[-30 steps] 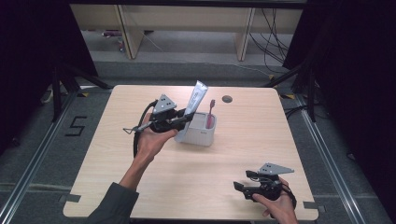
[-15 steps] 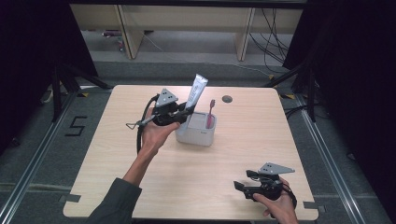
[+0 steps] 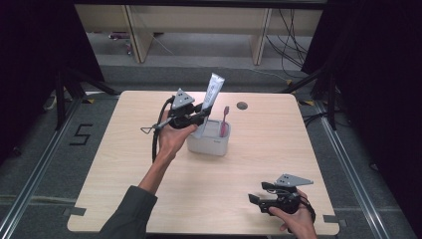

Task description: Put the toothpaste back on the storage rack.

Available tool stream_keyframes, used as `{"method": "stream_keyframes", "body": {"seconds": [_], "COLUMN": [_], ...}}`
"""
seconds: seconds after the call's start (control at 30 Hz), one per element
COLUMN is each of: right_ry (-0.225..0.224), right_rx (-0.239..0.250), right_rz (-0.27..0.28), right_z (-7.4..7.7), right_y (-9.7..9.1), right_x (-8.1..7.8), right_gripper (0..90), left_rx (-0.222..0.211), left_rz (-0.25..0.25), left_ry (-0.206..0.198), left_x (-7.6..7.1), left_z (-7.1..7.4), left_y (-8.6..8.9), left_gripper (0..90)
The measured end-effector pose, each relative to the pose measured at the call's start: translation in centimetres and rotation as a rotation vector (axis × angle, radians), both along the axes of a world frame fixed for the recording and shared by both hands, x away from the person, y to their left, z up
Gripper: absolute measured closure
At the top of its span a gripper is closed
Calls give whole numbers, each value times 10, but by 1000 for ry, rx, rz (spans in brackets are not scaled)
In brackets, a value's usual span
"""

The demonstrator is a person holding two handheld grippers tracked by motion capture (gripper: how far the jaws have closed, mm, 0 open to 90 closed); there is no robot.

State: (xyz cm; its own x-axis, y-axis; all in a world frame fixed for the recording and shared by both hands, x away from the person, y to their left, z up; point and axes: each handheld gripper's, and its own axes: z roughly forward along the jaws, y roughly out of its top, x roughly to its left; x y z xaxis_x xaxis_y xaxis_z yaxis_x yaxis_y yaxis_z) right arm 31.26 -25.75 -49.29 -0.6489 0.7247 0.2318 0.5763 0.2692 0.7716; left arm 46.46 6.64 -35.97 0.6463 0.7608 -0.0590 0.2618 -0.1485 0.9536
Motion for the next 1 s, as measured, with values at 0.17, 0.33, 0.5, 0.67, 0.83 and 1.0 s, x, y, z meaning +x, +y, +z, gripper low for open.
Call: {"method": "stream_keyframes", "body": {"seconds": [0.17,0.33,0.5,0.67,0.83,1.0], "right_ry": [14,18,-5,-1,4,16], "right_rx": [8,21,4,7,11,19], "right_rz": [-10,-7,-1,2,4,-2], "right_z": [0,0,1,1,1,0], "right_y": [-1,0,-3,-2,-2,-2], "right_x": [0,-1,1,0,0,0], "right_gripper": [269,270,271,270,271,271], "left_rx": [-6,-8,-19,-28,-40,-35], "left_rz": [8,19,33,60,67,70], "left_ry": [-10,-9,-8,-3,-3,8], "left_x": [6,12,18,24,28,30], "left_z": [-3,-8,-12,-18,-23,-30], "left_y": [-7,-12,-12,-12,-15,-16], "left_gripper": [714,714,714,713,713,711]}}
